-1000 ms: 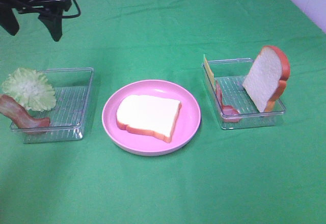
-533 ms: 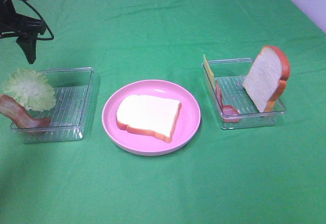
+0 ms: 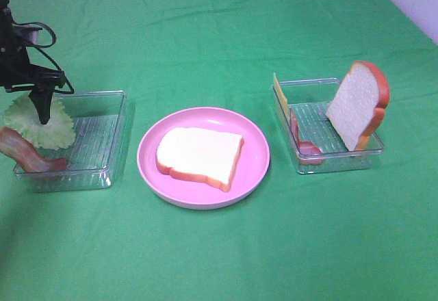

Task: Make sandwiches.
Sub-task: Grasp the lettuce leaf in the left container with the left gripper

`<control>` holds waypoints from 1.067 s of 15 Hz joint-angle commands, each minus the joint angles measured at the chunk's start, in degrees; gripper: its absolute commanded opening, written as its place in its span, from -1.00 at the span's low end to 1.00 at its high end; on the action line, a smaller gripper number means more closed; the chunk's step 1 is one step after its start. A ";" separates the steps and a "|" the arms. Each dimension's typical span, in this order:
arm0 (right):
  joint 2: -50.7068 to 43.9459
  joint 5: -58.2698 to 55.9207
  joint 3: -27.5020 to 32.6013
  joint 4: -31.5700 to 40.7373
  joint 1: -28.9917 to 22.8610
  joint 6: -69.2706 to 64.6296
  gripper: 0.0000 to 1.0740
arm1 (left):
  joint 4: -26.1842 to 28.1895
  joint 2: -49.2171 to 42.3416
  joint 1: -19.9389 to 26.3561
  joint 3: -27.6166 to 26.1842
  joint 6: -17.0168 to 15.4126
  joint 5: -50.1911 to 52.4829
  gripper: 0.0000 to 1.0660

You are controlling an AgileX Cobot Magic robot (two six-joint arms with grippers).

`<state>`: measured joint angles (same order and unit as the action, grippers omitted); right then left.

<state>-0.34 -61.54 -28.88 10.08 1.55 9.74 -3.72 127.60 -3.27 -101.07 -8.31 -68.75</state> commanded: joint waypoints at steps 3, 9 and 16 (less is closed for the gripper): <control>-0.86 0.29 0.06 0.40 0.46 0.74 0.42 | 0.74 0.17 0.11 0.46 -0.23 2.46 0.16; -0.86 0.29 0.06 0.40 0.46 0.74 0.42 | 0.80 0.11 0.11 0.46 -0.80 3.67 -0.64; -0.86 0.29 0.06 0.40 0.46 0.74 0.42 | 2.06 -2.35 0.06 0.40 -0.52 3.90 -1.00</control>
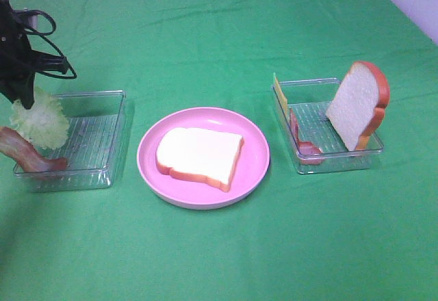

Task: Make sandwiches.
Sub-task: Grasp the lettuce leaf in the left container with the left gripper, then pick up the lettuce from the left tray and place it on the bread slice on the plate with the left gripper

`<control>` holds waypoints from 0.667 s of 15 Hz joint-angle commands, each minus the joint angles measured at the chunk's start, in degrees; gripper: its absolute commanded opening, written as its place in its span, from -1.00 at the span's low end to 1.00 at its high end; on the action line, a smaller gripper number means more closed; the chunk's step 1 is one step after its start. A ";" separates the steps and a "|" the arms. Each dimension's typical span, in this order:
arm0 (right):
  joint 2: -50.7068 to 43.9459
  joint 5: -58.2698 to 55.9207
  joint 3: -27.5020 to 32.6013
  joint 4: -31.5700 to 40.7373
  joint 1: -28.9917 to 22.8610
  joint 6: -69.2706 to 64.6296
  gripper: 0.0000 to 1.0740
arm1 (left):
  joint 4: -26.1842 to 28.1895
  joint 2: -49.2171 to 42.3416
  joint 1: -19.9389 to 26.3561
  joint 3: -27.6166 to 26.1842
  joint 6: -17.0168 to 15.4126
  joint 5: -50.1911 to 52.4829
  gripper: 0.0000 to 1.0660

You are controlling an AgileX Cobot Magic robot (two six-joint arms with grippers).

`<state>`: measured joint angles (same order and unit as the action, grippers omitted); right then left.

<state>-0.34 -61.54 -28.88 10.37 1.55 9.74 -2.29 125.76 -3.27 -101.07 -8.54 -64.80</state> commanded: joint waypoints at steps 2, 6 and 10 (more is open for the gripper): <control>-0.86 0.29 0.06 0.11 0.46 0.74 0.42 | 4.64 -0.63 0.06 0.40 0.29 0.29 -1.00; -0.86 0.29 0.06 0.11 0.46 0.74 0.42 | 11.46 -1.83 -0.11 0.40 2.69 0.29 -1.00; -0.86 0.29 0.06 0.11 0.46 0.74 0.42 | 26.07 -6.25 -1.32 0.40 10.03 3.09 -1.00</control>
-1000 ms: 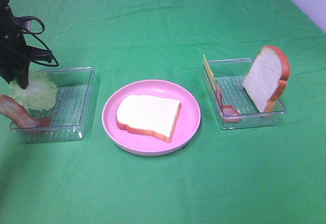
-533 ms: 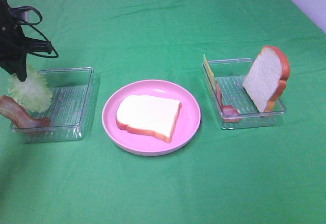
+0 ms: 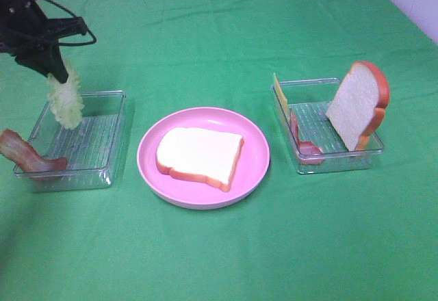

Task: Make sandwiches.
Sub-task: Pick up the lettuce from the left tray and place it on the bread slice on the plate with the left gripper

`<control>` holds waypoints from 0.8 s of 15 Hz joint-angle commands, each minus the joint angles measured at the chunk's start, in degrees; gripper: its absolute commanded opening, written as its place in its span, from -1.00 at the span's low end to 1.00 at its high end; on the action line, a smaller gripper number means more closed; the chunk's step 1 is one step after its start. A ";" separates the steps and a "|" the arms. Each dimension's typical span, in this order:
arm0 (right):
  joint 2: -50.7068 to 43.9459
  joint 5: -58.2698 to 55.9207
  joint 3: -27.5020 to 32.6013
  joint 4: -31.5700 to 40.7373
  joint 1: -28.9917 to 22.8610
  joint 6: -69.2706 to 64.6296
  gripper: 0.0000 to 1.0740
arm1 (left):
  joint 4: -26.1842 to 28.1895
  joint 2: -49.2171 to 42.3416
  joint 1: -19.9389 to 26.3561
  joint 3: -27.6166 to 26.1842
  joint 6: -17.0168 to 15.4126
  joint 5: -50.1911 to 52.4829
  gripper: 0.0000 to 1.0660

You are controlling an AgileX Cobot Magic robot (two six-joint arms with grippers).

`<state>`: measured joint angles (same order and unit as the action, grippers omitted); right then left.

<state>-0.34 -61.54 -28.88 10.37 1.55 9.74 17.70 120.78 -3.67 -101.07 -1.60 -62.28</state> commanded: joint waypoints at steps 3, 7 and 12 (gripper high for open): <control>-0.86 0.29 0.06 0.11 0.46 0.74 0.42 | 18.68 -1.20 -3.95 0.52 12.38 0.52 -1.00; -0.86 0.29 0.06 0.11 0.46 0.74 0.42 | 26.41 -0.40 -12.78 0.52 15.93 4.24 -1.00; -0.86 0.29 0.06 0.11 0.46 0.74 0.42 | 23.03 5.21 -23.66 0.52 14.55 11.12 -1.00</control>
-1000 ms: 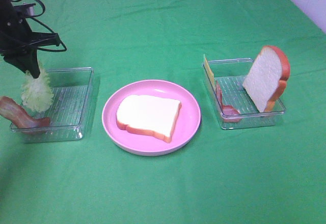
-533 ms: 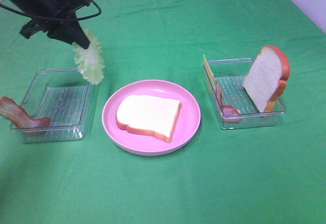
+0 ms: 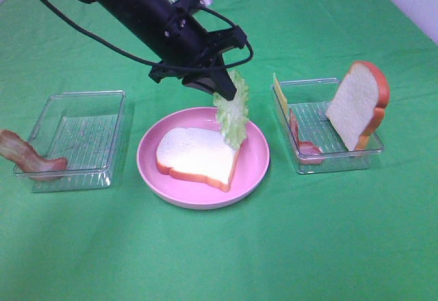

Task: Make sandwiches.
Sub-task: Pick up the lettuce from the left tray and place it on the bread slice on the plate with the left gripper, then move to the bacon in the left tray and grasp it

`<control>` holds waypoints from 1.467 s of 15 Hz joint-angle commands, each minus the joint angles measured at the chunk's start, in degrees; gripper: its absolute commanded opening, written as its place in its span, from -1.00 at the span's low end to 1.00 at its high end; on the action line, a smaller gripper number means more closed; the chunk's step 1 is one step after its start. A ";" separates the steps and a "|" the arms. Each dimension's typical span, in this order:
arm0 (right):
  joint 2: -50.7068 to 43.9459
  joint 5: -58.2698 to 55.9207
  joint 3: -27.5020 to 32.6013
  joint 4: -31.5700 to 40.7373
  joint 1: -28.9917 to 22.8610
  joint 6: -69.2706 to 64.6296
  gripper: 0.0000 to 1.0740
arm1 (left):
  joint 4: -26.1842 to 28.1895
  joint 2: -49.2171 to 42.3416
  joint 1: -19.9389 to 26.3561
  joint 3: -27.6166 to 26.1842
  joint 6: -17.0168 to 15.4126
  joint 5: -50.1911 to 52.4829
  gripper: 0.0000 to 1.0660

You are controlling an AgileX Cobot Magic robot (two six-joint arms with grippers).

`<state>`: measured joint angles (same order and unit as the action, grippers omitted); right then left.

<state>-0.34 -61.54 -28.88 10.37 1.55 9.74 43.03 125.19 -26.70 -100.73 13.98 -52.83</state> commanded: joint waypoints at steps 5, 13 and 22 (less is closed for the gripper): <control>-0.86 0.29 0.06 0.11 0.46 0.74 0.42 | -12.83 3.32 -0.63 0.17 -9.45 -0.11 -1.00; -0.86 0.29 0.06 0.11 0.46 0.74 0.42 | -24.81 0.40 -0.63 -0.34 -12.38 -5.33 0.41; -0.86 0.29 0.06 0.11 0.46 0.74 0.42 | -39.13 -5.27 7.51 -9.17 -22.57 -20.63 0.41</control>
<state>-0.34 -61.54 -28.88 10.37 1.55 9.74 3.90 120.55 -19.71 -109.78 -8.08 -69.16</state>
